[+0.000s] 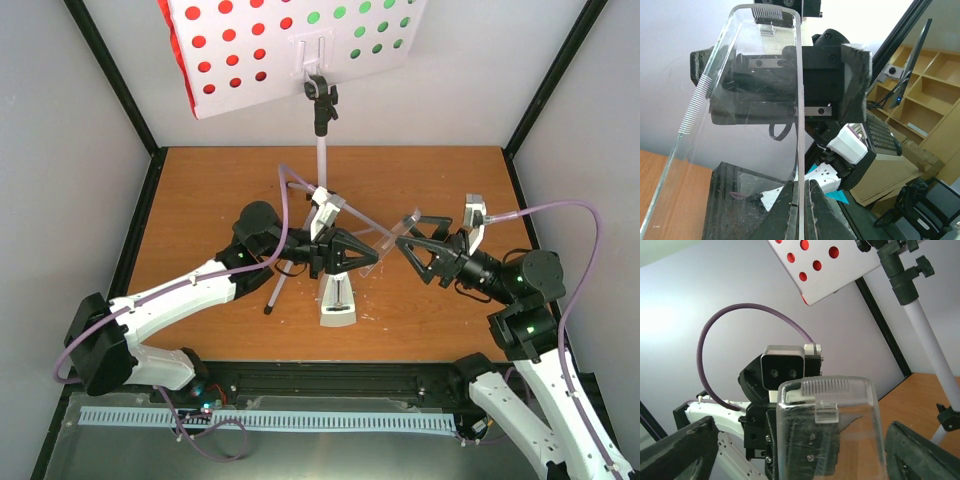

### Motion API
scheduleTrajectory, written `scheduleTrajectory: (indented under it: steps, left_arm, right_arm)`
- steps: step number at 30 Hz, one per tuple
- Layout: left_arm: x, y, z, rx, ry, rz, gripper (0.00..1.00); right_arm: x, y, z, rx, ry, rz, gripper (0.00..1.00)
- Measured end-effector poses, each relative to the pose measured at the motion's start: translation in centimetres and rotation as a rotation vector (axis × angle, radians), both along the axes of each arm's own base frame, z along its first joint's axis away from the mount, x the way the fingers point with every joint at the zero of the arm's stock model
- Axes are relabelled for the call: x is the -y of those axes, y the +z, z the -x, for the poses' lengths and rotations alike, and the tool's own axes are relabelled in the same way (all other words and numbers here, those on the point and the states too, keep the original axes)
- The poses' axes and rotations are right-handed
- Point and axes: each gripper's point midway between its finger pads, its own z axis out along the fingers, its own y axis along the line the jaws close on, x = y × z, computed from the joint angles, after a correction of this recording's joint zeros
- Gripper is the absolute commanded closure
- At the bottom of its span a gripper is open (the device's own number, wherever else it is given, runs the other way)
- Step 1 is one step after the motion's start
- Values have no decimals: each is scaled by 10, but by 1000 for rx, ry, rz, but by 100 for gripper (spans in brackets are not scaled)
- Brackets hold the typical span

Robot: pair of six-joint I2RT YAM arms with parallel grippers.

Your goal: Pack up the instrument practice props

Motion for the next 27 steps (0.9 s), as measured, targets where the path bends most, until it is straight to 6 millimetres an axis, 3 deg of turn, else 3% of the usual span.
scheduleTrajectory:
  steps: [6, 12, 23, 25, 26, 27]
  left_arm:
    - [-1, 4, 3, 2, -14, 13, 100]
    - [-3, 7, 5, 6, -27, 25, 100]
    - [-2, 5, 5, -13, -38, 18, 98]
    - [-2, 4, 6, -11, -40, 16, 85]
    - [-2, 4, 6, -7, -39, 15, 70]
    - [-1, 3, 5, -3, -37, 15, 40]
  right_arm:
    - [-4, 0, -2, -7, 20, -2, 28]
    - [-9, -4, -5, -19, 33, 5, 33]
    - [-10, -13, -5, 18, 29, 13, 51]
    - [-9, -14, -5, 30, 25, 16, 51]
    - [-9, -14, -5, 34, 22, 18, 51]
    - [-9, -15, -4, 42, 19, 22, 51]
